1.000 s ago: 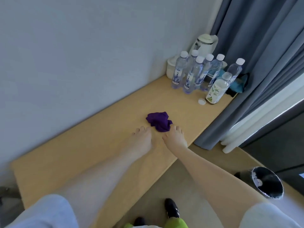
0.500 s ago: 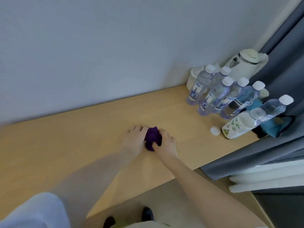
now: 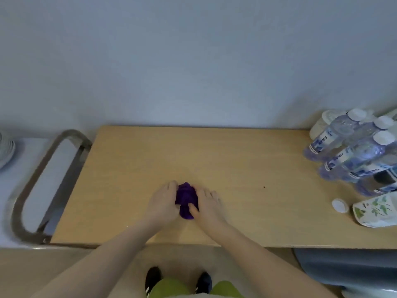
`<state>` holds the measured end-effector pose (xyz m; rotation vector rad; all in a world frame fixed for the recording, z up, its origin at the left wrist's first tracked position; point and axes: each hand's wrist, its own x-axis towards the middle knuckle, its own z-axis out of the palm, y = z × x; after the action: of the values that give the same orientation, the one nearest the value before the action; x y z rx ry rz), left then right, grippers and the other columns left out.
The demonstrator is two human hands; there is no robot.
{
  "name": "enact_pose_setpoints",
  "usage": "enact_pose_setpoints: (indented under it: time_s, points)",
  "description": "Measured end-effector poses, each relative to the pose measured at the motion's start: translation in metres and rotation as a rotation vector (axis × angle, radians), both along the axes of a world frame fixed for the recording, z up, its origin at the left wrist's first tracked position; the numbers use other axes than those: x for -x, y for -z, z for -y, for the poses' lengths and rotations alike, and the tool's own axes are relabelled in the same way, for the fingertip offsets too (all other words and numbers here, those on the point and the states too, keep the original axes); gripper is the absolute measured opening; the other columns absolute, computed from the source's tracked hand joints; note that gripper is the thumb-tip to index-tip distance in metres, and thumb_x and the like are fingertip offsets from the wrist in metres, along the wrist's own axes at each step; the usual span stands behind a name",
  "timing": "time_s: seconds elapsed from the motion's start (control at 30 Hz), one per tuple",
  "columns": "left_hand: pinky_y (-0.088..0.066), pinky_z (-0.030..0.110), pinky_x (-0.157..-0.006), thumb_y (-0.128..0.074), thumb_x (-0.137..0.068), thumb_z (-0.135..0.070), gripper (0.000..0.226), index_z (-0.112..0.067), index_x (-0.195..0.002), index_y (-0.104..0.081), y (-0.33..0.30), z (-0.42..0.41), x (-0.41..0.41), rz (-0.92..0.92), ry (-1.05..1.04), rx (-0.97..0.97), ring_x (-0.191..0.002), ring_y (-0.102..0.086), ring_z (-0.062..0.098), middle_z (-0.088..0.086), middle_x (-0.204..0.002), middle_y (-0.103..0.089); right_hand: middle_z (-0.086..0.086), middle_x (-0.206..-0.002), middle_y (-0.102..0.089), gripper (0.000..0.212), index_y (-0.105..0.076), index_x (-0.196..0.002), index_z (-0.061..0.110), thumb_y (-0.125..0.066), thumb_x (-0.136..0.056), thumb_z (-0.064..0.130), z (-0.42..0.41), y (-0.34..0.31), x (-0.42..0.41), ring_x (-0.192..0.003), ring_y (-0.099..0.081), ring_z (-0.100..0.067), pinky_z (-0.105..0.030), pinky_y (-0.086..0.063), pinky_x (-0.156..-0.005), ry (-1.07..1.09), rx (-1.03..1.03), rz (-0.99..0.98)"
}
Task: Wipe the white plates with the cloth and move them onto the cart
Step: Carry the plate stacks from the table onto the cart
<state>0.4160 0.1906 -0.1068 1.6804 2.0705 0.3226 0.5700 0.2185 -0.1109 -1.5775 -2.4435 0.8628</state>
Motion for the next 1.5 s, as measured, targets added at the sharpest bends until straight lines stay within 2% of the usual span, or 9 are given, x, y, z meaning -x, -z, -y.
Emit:
enact_pose_setpoints:
  time_s: [0.2, 0.33, 0.53, 0.83, 1.0, 1.13, 1.33, 1.4, 1.5]
  points:
    - [-0.043, 0.029, -0.081, -0.06, -0.081, -0.028, 0.063, -0.025, -0.138, -0.034, -0.002, 0.051, 0.051, -0.089, -0.132, 0.109, -0.11, -0.043, 0.024, 0.004, -0.119, -0.045, 0.001, -0.122, -0.057, 0.04, -0.043, -0.132, 0.017, -0.044, -0.096, 0.034, 0.029, 0.002, 0.057, -0.113, -0.04, -0.02, -0.031, -0.036, -0.093, -0.126, 0.003, -0.011]
    - [-0.041, 0.029, -0.072, -0.059, -0.081, -0.034, 0.054, -0.028, -0.13, -0.039, -0.001, 0.082, 0.076, -0.121, -0.221, 0.134, -0.105, -0.041, 0.022, 0.003, -0.111, -0.042, -0.001, -0.122, -0.057, 0.039, -0.046, -0.131, 0.017, -0.045, -0.096, 0.033, 0.047, 0.004, 0.092, -0.113, -0.042, -0.022, -0.033, -0.037, -0.095, -0.216, -0.003, 0.009]
    - [-0.047, 0.03, -0.082, -0.061, -0.082, -0.036, 0.046, -0.02, -0.123, -0.045, 0.003, 0.123, 0.115, -0.178, -0.302, 0.091, -0.111, -0.041, 0.02, 0.0, -0.121, -0.047, -0.002, -0.12, -0.056, 0.03, -0.049, -0.123, 0.015, -0.042, -0.098, 0.03, 0.077, 0.008, 0.137, -0.106, -0.044, -0.02, -0.029, -0.037, -0.09, -0.307, -0.057, 0.007]
    - [-0.043, 0.02, -0.068, -0.062, -0.085, -0.031, 0.049, -0.029, -0.132, -0.049, -0.003, 0.182, 0.194, 0.184, -0.542, -0.068, -0.089, -0.053, 0.005, -0.01, -0.104, -0.052, 0.009, -0.129, -0.052, 0.038, -0.056, -0.126, 0.026, -0.045, -0.094, 0.043, 0.102, -0.001, 0.219, -0.117, -0.042, -0.011, -0.03, -0.041, -0.098, -0.375, -0.118, -0.092]
    - [-0.047, 0.014, -0.073, -0.068, -0.084, -0.032, 0.043, -0.025, -0.124, -0.053, -0.02, 0.197, 0.244, 0.349, -0.604, -0.173, -0.09, -0.057, 0.002, -0.006, -0.109, -0.057, 0.02, -0.097, -0.056, 0.027, -0.055, -0.105, 0.04, -0.044, -0.086, 0.054, 0.104, -0.027, 0.278, -0.093, -0.051, -0.004, -0.024, -0.048, -0.078, -0.408, -0.133, -0.167]
    - [-0.044, 0.003, -0.063, -0.068, -0.085, -0.023, 0.043, -0.021, -0.123, -0.049, -0.039, 0.2, 0.277, 0.432, -0.567, -0.207, -0.088, -0.051, -0.005, -0.016, -0.103, -0.052, 0.018, -0.1, -0.061, 0.027, -0.057, -0.114, 0.037, -0.046, -0.091, 0.047, 0.102, -0.052, 0.313, -0.097, -0.052, -0.006, -0.025, -0.037, -0.091, -0.567, -0.26, -0.216]
    - [-0.037, 0.002, -0.081, -0.074, -0.08, -0.013, 0.069, -0.034, -0.131, -0.032, -0.065, 0.207, 0.316, 0.622, -0.509, -0.293, -0.11, -0.043, -0.01, -0.024, -0.12, -0.042, 0.006, -0.106, -0.06, 0.031, -0.055, -0.124, 0.027, -0.051, -0.094, 0.032, 0.096, -0.098, 0.36, -0.094, -0.052, -0.008, -0.024, -0.045, -0.081, -0.762, -0.192, -0.191]
    - [-0.037, 0.004, -0.076, -0.076, -0.079, -0.018, 0.056, -0.037, -0.118, -0.04, -0.069, 0.205, 0.326, 0.63, -0.507, -0.301, -0.104, -0.045, -0.014, -0.023, -0.115, -0.047, 0.006, -0.108, -0.059, 0.031, -0.055, -0.126, 0.028, -0.051, -0.095, 0.033, 0.093, -0.109, 0.372, -0.092, -0.051, -0.008, -0.022, -0.044, -0.079, -0.796, -0.163, -0.124]
    - [-0.043, 0.015, -0.073, -0.076, -0.079, -0.027, 0.032, -0.029, -0.094, -0.048, -0.07, 0.201, 0.343, 0.507, -0.538, -0.252, -0.091, -0.052, 0.001, -0.008, -0.1, -0.054, 0.005, -0.114, -0.062, 0.033, -0.055, -0.128, 0.029, -0.05, -0.095, 0.036, 0.089, -0.12, 0.384, -0.101, -0.057, -0.014, -0.025, -0.047, -0.083, -0.858, -0.145, -0.023]
